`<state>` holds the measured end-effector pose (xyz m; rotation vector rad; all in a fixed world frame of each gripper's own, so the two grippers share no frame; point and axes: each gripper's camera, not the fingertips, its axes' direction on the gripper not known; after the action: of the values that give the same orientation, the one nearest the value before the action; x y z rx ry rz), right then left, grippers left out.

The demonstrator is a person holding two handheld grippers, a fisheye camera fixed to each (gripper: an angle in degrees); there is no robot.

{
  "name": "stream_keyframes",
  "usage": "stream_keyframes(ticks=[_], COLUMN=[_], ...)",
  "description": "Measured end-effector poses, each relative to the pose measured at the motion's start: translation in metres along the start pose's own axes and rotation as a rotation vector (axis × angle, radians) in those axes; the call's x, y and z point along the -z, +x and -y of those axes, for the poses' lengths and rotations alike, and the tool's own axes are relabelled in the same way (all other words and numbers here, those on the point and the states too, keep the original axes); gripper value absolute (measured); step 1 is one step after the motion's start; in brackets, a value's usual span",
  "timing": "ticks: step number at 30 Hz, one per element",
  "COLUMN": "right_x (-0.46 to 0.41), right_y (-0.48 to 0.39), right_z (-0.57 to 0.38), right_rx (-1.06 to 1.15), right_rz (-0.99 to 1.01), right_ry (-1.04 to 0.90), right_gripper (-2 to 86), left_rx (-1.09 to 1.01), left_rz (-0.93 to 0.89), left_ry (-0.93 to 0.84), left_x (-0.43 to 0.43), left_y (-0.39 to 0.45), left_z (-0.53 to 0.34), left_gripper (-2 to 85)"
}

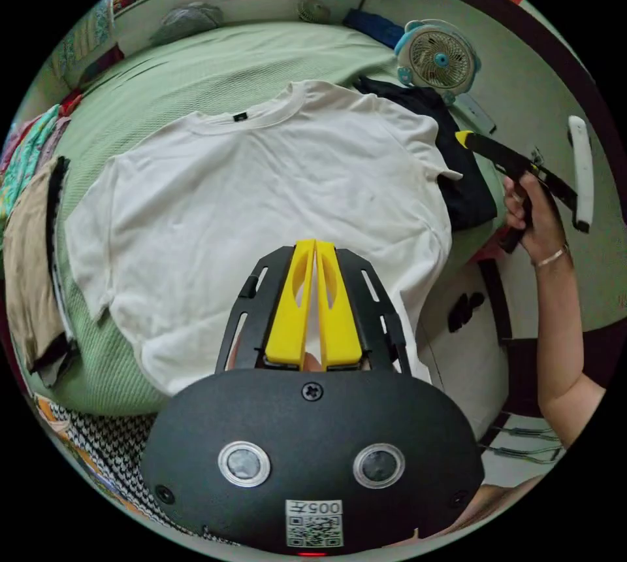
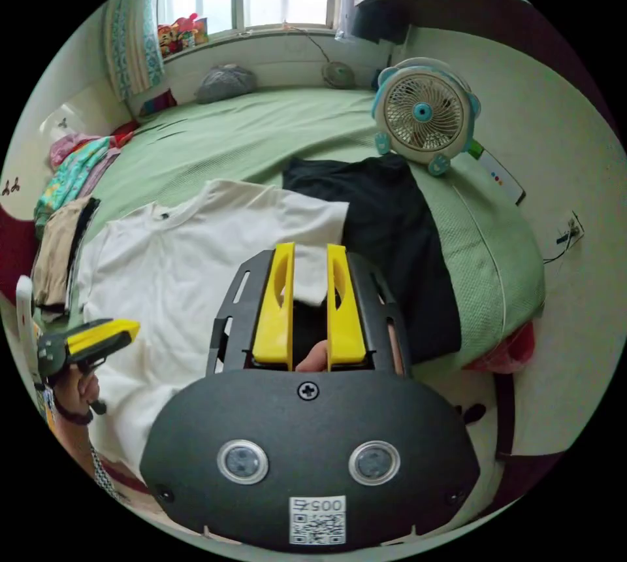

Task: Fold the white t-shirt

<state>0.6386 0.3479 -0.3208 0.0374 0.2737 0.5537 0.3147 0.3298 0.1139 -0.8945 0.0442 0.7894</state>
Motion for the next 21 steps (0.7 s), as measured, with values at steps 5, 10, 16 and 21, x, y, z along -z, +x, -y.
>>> stream_keyframes(ticks=[5, 10, 16, 21], right_x=[-0.044, -0.088, -0.069, -0.020], right_y=[0.020, 0.023, 0.007, -0.056], right_z=[0.041, 0.057, 0.066, 0.084], right_rx=[-0.077, -0.128, -0.117, -0.027], right_rz=[0.063, 0.075, 0.082, 0.028], right_ry=[-0.046, -0.143, -0.064, 0.014], right_gripper=[6.5, 7.1, 0.1, -0.8], left_rx=[-0.053, -0.088, -0.087, -0.075], left_rz=[-0.010, -0.010, -0.073, -0.054], left_ry=[-0.013, -0.035, -0.033, -0.003], left_x=[-0.019, -0.028, -0.021, -0.006], left_y=[0.005, 0.003, -0.011, -0.017], left_z=[0.022, 0.025, 0.025, 0.017], left_gripper=[-0.1, 0.2, 4.1, 6.7])
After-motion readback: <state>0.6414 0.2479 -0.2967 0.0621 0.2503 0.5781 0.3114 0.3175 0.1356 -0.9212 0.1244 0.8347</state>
